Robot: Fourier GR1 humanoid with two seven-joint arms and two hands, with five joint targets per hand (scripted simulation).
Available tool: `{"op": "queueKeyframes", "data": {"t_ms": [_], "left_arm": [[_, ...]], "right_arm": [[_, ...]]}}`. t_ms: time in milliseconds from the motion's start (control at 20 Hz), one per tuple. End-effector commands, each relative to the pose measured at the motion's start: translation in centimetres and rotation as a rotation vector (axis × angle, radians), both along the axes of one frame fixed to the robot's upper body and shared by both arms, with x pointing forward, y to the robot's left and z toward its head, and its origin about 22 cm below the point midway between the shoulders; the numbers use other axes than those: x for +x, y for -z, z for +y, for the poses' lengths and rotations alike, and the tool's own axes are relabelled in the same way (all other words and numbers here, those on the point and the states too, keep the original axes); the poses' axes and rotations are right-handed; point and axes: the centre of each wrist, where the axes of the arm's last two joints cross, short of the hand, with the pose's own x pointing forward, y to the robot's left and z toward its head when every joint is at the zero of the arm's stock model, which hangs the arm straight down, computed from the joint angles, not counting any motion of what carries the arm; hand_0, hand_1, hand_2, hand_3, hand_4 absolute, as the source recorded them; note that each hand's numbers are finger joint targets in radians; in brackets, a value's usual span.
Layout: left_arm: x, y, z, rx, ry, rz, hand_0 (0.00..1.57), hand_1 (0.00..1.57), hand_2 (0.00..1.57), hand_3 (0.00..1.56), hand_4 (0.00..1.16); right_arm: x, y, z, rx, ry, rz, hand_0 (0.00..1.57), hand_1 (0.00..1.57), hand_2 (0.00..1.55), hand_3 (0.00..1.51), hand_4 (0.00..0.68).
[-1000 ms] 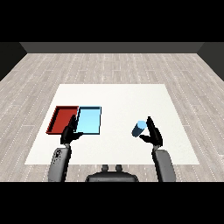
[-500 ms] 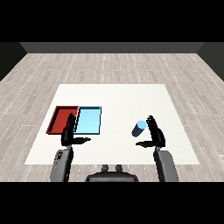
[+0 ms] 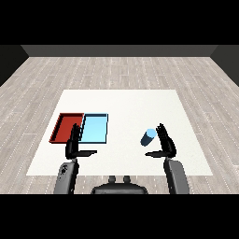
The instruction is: Pick the blue can and put it in the blue box
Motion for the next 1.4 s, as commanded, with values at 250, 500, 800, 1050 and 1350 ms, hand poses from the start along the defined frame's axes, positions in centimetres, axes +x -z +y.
{"op": "queueKeyframes", "data": {"t_ms": [250,500,800,1050,1350], "left_arm": [[-0.3,-1.2,0.5,0.021,0.012,-0.023,0.0,0.0,0.0,0.0,0.0],[1.6,0.0,1.7,0.016,0.011,-0.029,0.0,0.0,0.0,0.0,0.0],[1.6,1.1,1.1,0.032,-0.024,-0.001,0.0,0.0,0.0,0.0,0.0],[-0.2,0.3,-0.5,0.012,0.006,-0.004,0.0,0.0,0.0,0.0,0.0],[1.4,-1.6,-0.2,0.042,-0.011,-0.009,0.0,0.0,0.0,0.0,0.0]], "right_arm": [[-0.7,-0.4,-0.3,-0.002,0.016,0.009,0.0,0.0,0.0,0.0,0.0],[-0.1,2.2,-1.7,0.017,0.034,0.053,0.0,0.0,0.0,0.0,0.0],[2.3,2.0,-0.5,0.014,0.059,0.127,0.0,0.0,0.0,0.0,0.0],[1.6,3.9,-1.2,0.053,0.089,0.132,0.0,0.0,0.0,0.0,0.0],[4.3,4.1,-1.2,0.023,0.103,0.186,0.0,0.0,0.0,0.0,0.0]]}}
